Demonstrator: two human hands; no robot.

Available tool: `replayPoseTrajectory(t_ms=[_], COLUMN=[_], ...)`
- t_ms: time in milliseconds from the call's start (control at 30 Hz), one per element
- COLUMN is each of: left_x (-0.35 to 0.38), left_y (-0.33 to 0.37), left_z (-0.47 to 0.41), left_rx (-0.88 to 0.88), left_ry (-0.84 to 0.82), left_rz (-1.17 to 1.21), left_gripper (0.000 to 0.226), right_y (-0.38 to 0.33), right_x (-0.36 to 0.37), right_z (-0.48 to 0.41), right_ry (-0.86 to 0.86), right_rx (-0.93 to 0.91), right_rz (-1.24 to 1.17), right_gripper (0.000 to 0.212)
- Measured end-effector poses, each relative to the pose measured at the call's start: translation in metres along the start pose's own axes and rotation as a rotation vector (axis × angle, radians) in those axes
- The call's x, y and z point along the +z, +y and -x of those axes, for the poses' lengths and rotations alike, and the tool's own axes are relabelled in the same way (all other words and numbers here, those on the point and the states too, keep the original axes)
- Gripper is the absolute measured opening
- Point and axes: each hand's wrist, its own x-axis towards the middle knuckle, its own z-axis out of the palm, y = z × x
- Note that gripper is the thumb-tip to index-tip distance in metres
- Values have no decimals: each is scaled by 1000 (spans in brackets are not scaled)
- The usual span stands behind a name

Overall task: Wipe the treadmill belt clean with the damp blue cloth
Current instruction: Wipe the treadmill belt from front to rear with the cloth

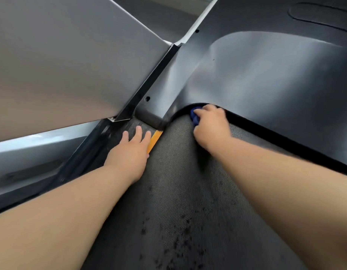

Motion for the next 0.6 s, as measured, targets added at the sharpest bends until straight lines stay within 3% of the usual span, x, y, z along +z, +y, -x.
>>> replayPoseTrajectory(t_ms=[167, 233, 333, 367, 533, 600], left_x=[-1, -4, -6, -6, -9, -9], left_y=[2, 1, 1, 3, 3, 0], left_z=[-2, -4, -3, -2, 0, -3], left_rx=[-11, 14, 6, 3, -13, 7], left_ry=[-41, -58, -50, -53, -64, -33], left_rz=[-10, -27, -52, -53, -86, -101], left_gripper=[70, 70, 68, 68, 71, 71], right_y=[-23, -6, 2, -6, -42, -29], right_x=[18, 10, 5, 6, 23, 18], right_z=[51, 24, -4, 0, 58, 45], right_ry=[-226, -151, 42, 41, -235, -194], right_rx=[-595, -536, -112, -78, -510, -565], right_rz=[-66, 95, 182, 176, -101, -44], right_gripper=[39, 39, 34, 33, 41, 41])
